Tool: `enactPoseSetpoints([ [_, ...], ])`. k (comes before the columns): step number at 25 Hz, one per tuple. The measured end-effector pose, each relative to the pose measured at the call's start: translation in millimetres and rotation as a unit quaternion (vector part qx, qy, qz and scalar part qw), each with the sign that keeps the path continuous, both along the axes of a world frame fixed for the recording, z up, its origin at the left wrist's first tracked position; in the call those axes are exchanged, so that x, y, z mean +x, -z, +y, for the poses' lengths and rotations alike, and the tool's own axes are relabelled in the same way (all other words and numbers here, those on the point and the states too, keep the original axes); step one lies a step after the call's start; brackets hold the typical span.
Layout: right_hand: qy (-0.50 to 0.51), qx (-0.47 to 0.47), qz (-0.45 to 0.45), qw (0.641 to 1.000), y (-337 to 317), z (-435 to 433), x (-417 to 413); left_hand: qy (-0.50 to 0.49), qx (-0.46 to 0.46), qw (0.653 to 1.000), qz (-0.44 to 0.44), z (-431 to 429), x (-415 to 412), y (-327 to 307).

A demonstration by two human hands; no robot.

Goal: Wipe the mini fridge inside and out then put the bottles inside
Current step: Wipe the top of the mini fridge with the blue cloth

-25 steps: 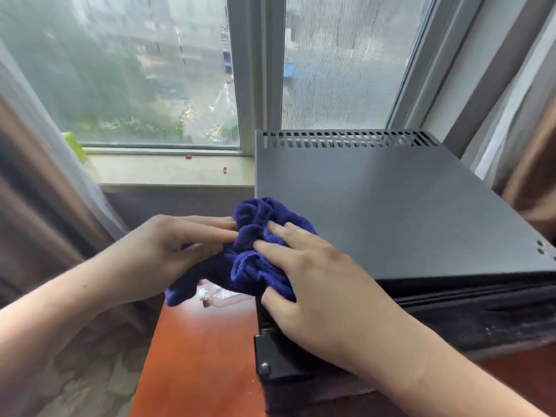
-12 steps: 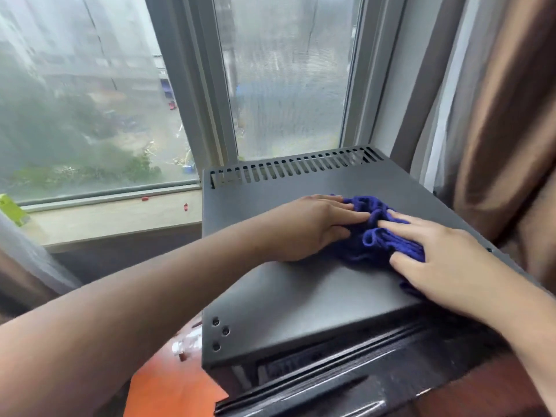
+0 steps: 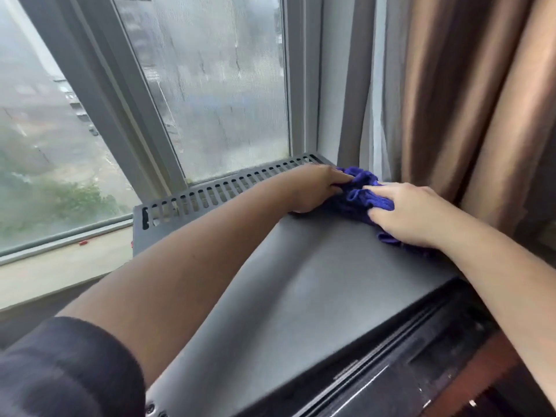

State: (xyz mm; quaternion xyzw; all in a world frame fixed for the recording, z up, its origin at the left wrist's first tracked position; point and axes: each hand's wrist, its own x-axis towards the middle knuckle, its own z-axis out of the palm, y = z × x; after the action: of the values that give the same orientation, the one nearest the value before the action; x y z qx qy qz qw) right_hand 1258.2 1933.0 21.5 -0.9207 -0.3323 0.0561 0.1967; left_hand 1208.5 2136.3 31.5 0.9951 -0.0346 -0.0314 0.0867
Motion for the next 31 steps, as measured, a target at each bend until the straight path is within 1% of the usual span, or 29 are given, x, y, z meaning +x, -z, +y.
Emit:
enactPoseSetpoints([
  [4, -0.08, -0.038, 0.018, 0.996, -5, 68, -1, -0.087, -0.006, 0.996, -0.006, 54, -46, -1],
  [7, -0.153, -0.033, 0.024, 0.987, -8, 126, -36, -0.148, -0.012, 0.989, -0.021, 107, -101, 2],
  [10, -0.214, -0.026, 0.007, 0.976, -5, 173, -75, -0.185, -0.021, 0.982, -0.036, 146, -149, 7],
  [12, -0.232, -0.029, -0.009, 0.972, -1, 191, -95, -0.199, -0.023, 0.979, -0.044, 158, -173, 9],
  [14, -0.23, -0.026, -0.017, 0.973, -1, 197, -107, -0.204, -0.026, 0.977, -0.054, 160, -186, 10],
  [18, -0.235, -0.014, -0.011, 0.972, 0, 182, -122, -0.208, -0.022, 0.976, -0.069, 144, -210, 9],
  [22, -0.271, 0.001, 0.03, 0.962, -3, 153, -148, -0.239, -0.025, 0.968, -0.074, 106, -256, 9],
  [27, -0.305, 0.001, 0.04, 0.951, -3, 98, -176, -0.292, -0.027, 0.951, -0.095, 41, -304, 17],
  [31, -0.321, 0.019, 0.027, 0.946, 1, 31, -185, -0.295, -0.009, 0.95, -0.101, -35, -314, 14],
])
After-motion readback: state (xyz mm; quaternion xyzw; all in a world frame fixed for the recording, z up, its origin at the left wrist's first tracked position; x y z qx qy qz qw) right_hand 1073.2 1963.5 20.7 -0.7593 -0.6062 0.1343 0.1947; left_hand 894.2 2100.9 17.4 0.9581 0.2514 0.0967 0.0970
